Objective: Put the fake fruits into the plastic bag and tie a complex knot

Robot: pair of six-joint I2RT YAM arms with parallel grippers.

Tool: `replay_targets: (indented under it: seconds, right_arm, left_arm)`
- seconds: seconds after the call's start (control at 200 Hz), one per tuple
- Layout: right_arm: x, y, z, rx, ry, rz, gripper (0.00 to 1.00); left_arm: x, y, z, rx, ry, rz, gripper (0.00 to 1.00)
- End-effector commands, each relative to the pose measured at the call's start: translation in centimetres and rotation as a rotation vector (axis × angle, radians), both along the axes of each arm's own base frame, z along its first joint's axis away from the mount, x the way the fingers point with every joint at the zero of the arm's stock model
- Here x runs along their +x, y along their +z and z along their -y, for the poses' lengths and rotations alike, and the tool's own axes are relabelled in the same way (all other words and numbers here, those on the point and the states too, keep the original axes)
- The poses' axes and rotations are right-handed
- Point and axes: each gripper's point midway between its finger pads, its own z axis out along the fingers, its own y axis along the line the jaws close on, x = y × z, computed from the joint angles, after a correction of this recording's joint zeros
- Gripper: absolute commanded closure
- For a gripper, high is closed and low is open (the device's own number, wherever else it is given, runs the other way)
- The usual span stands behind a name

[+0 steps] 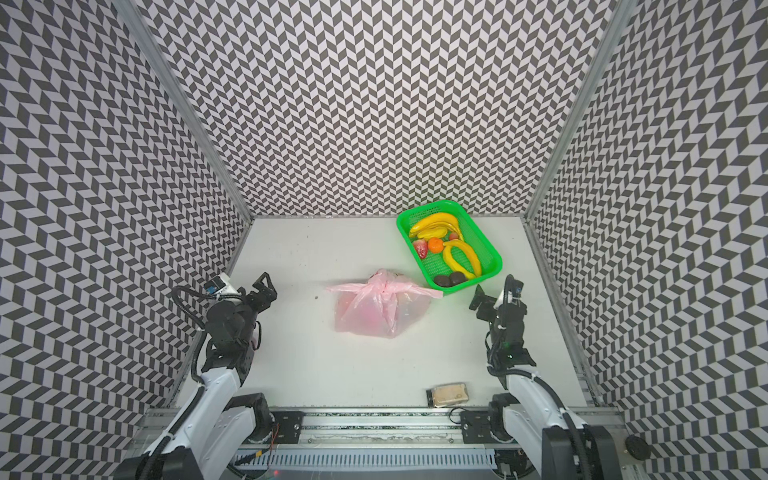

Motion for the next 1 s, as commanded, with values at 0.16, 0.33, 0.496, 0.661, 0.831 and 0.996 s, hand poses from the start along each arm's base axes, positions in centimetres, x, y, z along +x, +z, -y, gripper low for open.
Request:
replay_targets:
  seconds: [0.16, 0.33, 0.496, 0.661, 0.831, 0.996]
  right_arm:
    - [0.5, 5.1, -2.1, -0.162, 0.144, 0.289, 0.01]
    - [-0.1, 6.5, -3.2, -0.193, 0.201, 0.408, 0.01]
    - [0.1, 6.0, -3.5, -0.206, 0.218, 0.429, 0.01]
    - [0.4, 5.3, -3.7, -0.205, 0.224, 0.442, 0.01]
    - [1.1, 5.0, -3.2, -0.187, 0.193, 0.427, 0.01]
    - [3.4, 4.2, -3.0, -0.18, 0.189, 0.368, 0.01]
  left_arm:
    - [0.1, 1.2, -1.4, 0.104, 0.087, 0.037, 0.08]
    - [0.6, -0.3, -1.6, 0.144, 0.091, 0.004, 0.03]
    - [1.2, -1.1, -1.3, 0.175, 0.068, -0.017, 0.02]
    - [1.4, -0.8, -0.6, 0.233, 0.022, 0.021, 0.02]
    - [2.4, -1.7, 1.0, 0.287, -0.069, 0.019, 0.0]
    - [2.7, -2.1, 2.5, 0.366, -0.136, 0.044, 0.0]
